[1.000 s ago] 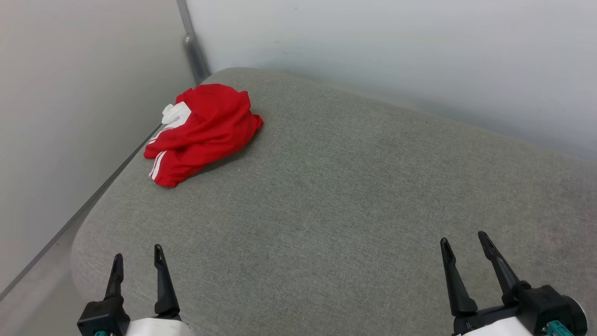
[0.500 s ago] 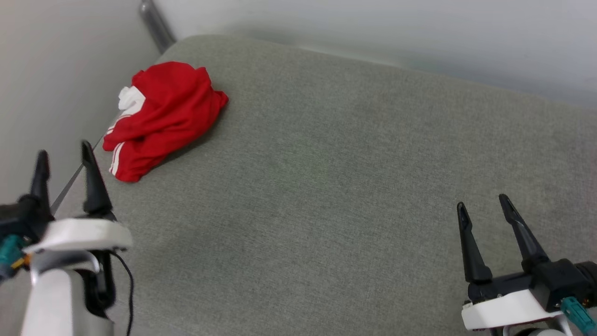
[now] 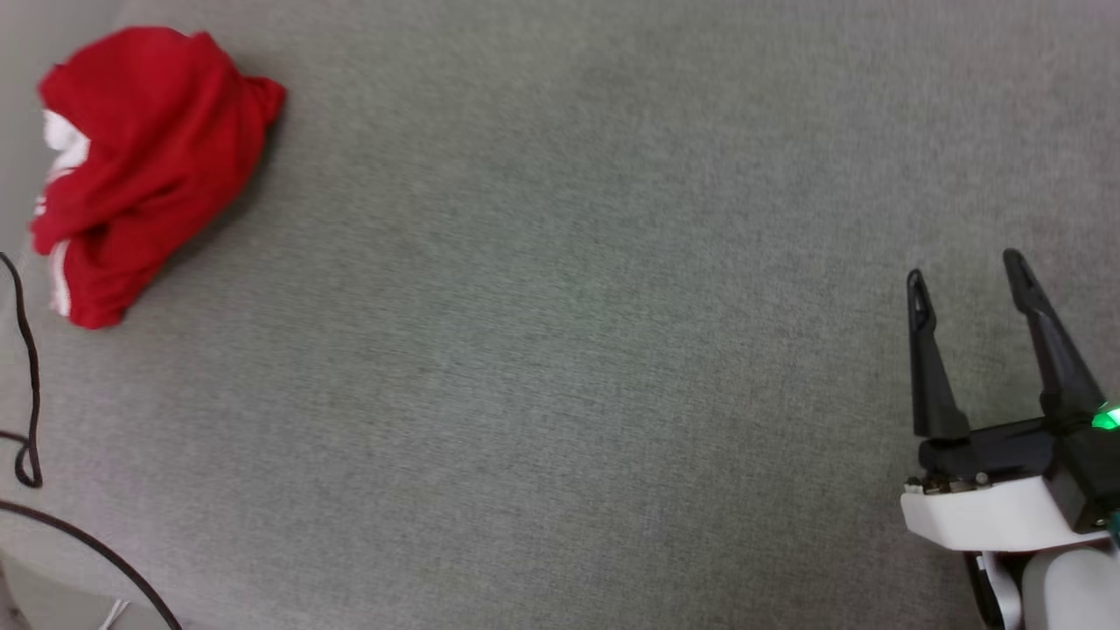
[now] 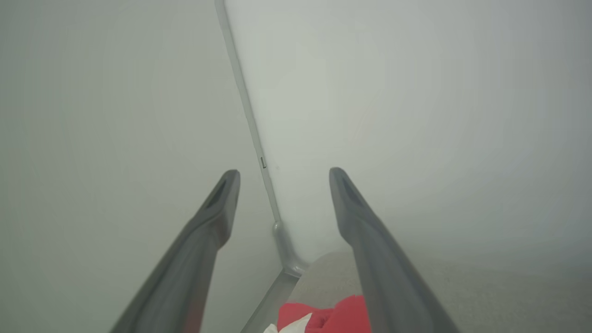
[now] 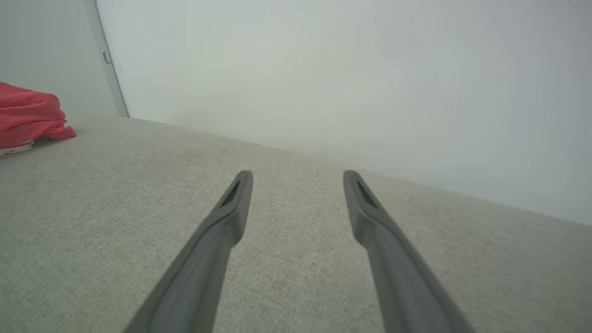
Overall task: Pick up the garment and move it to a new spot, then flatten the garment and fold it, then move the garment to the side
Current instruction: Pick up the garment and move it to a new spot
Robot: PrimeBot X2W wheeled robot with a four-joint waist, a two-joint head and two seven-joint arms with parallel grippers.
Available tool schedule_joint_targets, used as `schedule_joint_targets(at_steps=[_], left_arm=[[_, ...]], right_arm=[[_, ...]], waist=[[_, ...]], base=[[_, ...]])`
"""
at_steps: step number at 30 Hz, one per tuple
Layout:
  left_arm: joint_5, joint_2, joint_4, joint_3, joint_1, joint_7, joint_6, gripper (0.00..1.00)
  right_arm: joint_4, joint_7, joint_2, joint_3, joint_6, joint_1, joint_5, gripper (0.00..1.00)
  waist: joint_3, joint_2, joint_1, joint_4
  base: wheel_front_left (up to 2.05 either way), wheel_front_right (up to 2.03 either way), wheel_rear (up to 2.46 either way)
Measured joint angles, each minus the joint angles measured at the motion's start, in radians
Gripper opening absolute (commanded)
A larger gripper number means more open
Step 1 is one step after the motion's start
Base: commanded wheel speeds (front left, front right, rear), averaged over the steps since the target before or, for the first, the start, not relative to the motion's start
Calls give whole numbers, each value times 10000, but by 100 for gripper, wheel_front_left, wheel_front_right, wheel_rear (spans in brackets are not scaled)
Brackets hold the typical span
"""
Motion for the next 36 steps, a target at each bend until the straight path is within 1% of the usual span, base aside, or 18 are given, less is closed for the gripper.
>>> schedule_joint_targets(at_steps=[4,7,11,14,18,19,20,21,23,24,26,28,30,36], left_arm=[[-550,533,871,-263,-1120,573,-148,100],[-1292,1016,1465,-577,-1917,1540,-196,100],[-2851,1561,1707,-2061,-2347,3860,-207,100],[-4203,2171,1490,-2974,-2422,5499,-207,100],[-5691,2989,1058,-4245,-2220,7637,-207,100],[-5691,2989,1058,-4245,-2220,7637,-207,100],[-6464,3325,865,-4702,-1918,8562,-207,100],[-6464,3325,865,-4702,-1918,8562,-207,100],[-6985,3634,746,-5070,-1760,9194,-207,100],[-7450,3816,709,-5342,-1560,9597,-207,100],[-7637,3845,706,-5488,-1400,9714,-207,100],[-7714,3917,635,-5956,-1099,9917,-207,100],[-7814,3877,537,-6366,-888,9929,-207,100],[-7942,3743,844,-7037,-902,9505,-192,100]], right_arm=[[-336,0,0,-42,2,-174,-192,100],[-525,0,0,-10,2,-246,-316,100],[-826,-2,0,-42,0,-364,-430,100],[-1043,0,0,-54,0,-377,-520,100],[-1235,0,0,-13,0,-392,-606,100],[-1235,0,0,-13,0,-392,-606,100],[-1285,0,0,23,2,-434,-627,100],[-1285,0,0,23,2,-434,-627,100],[-1308,0,0,27,0,-540,-652,100],[-1308,0,0,29,0,-550,-663,100],[-1310,0,0,42,2,-550,-663,100],[-1300,0,0,67,2,-551,-662,100],[-1290,0,0,42,2,-550,-660,100],[-1225,0,0,38,2,-548,-656,100]], waist=[[627,0,0,-195],[997,0,-1,-337],[1370,0,-1,-512],[1600,0,-2,-589],[1846,0,-2,-668],[1846,0,-2,-668],[1933,0,-2,-732],[1933,0,-2,-732],[2019,0,-2,-783],[2098,0,-2,-837],[2131,0,-2,-868],[2190,0,-2,-936],[2240,0,-3,-995],[2268,0,-4,-1022]], base=[[0,0,0],[0,0,0],[0,0,0],[0,0,0],[0,0,0],[0,0,0],[0,0,0],[0,0,0],[0,0,0],[0,0,0],[0,0,0],[0,0,0],[0,0,0],[0,0,0]])
